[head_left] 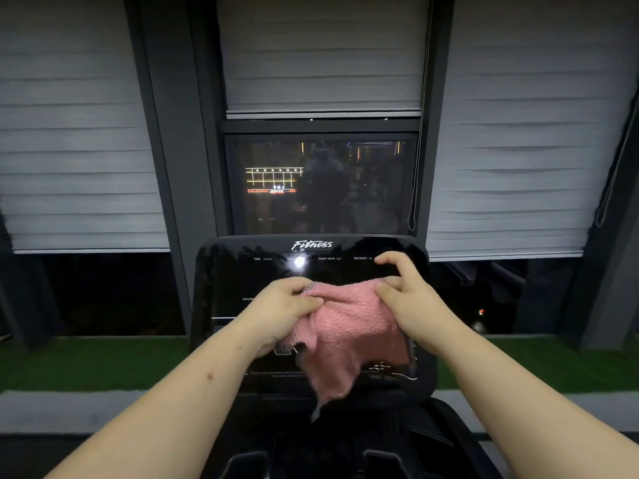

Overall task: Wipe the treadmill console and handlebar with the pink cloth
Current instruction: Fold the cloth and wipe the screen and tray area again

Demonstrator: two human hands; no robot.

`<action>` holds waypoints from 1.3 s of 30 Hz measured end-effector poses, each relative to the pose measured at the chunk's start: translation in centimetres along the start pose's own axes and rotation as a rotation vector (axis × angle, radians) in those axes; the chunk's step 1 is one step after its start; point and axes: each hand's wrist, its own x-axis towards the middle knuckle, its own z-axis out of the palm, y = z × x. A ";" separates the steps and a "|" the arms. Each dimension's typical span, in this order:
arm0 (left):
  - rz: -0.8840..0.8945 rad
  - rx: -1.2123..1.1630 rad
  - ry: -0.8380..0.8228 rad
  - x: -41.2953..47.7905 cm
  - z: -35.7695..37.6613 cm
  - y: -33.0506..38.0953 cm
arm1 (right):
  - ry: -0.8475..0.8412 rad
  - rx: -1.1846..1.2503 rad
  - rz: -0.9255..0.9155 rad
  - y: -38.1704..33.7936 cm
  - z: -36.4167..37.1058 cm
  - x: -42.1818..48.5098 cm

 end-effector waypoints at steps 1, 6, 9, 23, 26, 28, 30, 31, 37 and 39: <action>0.008 -0.016 0.018 0.1 -0.1 0.3 | -0.063 -0.025 -0.050 -0.1 -0.1 -0.4; 0.026 0.042 0.103 0.4 -0.6 1.0 | -0.420 -0.258 -0.095 -1.3 -0.1 -1.6; 0.013 0.121 0.142 0.5 -0.9 1.0 | -0.465 -0.534 -0.079 -2.3 0.1 -1.9; 0.346 0.540 0.326 -2.6 2.4 -2.5 | -0.058 -0.462 -0.184 -2.7 1.2 -1.2; 0.364 0.579 0.246 -3.3 3.9 -3.3 | -0.036 -0.370 -0.124 -2.8 1.2 -1.0; 0.324 0.538 0.212 -3.4 4.5 -3.3 | -0.026 -0.317 -0.110 -2.8 1.3 -0.8; 0.315 0.512 0.245 -3.5 4.9 -3.0 | 0.009 -0.253 -0.099 -2.7 1.3 -0.5; 0.320 0.532 0.270 -3.4 5.0 -2.9 | 0.024 -0.223 -0.092 -2.6 1.2 -0.3; 0.312 0.609 0.320 -2.2 5.3 -2.2 | 0.027 -0.172 -0.072 -2.0 0.8 0.7; 0.314 0.576 0.348 -1.5 4.5 -1.9 | 0.023 -0.215 -0.051 -1.6 0.2 0.9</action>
